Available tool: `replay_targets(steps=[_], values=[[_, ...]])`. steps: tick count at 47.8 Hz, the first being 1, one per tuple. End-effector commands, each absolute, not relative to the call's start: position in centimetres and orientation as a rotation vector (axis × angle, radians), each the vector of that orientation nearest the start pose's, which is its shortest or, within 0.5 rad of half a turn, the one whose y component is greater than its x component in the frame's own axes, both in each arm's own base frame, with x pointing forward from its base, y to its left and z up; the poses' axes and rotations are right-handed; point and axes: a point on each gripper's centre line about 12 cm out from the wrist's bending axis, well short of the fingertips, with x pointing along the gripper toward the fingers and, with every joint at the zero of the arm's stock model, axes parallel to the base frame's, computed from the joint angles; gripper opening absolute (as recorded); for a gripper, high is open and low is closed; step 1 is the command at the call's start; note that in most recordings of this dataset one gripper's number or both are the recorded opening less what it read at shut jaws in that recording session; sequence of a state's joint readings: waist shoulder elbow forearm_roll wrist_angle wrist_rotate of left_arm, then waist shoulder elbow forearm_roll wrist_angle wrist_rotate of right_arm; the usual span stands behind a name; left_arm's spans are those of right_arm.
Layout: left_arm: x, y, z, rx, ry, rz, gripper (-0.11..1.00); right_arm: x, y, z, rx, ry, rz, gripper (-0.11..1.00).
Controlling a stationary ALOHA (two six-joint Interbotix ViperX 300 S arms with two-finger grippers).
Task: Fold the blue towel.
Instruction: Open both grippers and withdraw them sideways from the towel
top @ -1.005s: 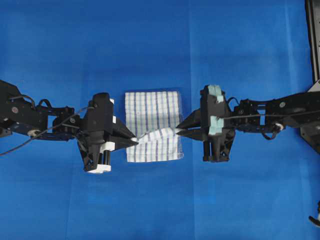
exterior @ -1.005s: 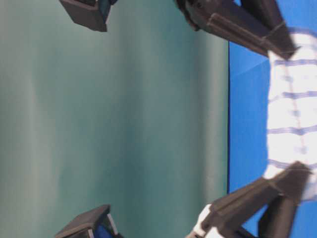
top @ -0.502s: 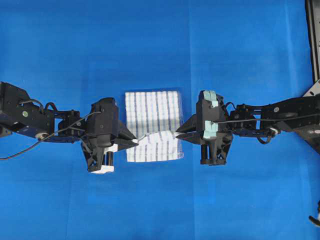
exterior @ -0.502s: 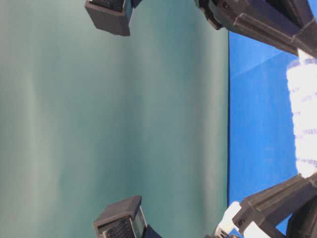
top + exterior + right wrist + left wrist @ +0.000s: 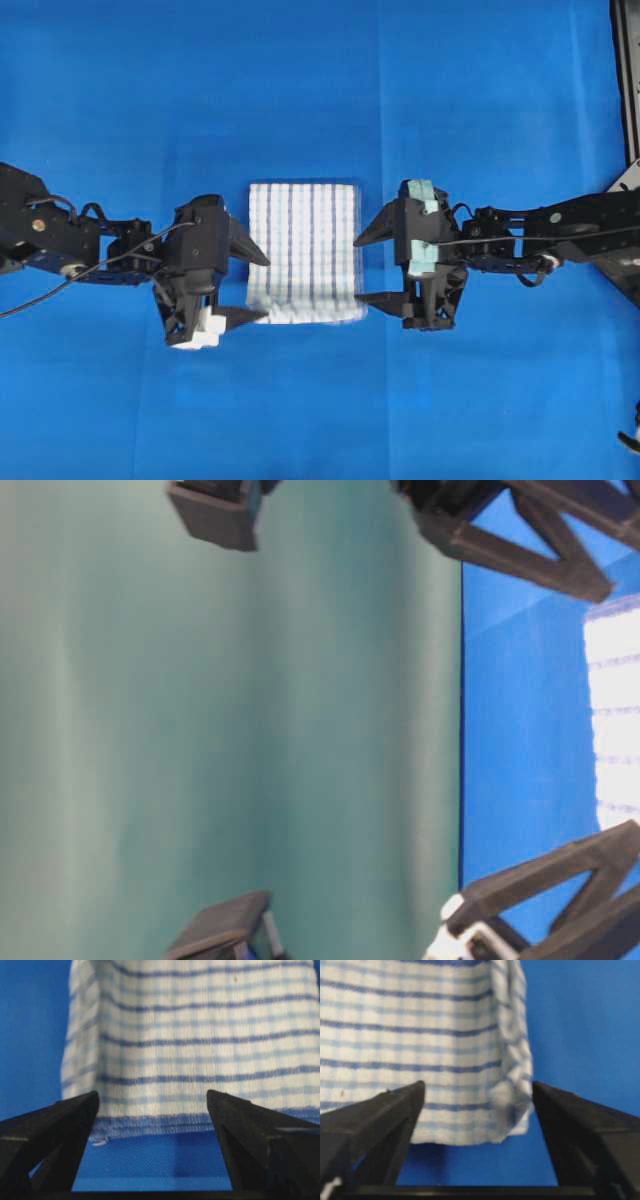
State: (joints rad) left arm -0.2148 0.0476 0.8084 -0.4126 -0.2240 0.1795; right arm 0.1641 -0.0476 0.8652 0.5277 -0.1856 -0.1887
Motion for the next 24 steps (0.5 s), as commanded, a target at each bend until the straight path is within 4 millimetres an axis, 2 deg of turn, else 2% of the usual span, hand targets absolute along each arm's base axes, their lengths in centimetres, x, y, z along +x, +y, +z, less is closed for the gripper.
replay_targets(steps=[1,4,16,24], values=[[35.8,-6.9,15.0,-0.125,0.599,-0.065,0.90,34.0,4.6,15.9,0.232,0.601,-0.021,0.85],[35.6,-6.9,15.9,-0.121,0.586,-0.074,0.93,33.7,4.6,16.6,0.225,0.584,-0.011,0.85],[34.7,-6.6,18.5,-0.110,0.530,-0.091,0.92,32.3,4.0,19.5,0.200,0.500,0.002,0.85],[33.6,-5.6,20.6,-0.114,0.470,-0.078,0.92,30.5,3.1,21.9,0.183,0.439,0.008,0.85]])
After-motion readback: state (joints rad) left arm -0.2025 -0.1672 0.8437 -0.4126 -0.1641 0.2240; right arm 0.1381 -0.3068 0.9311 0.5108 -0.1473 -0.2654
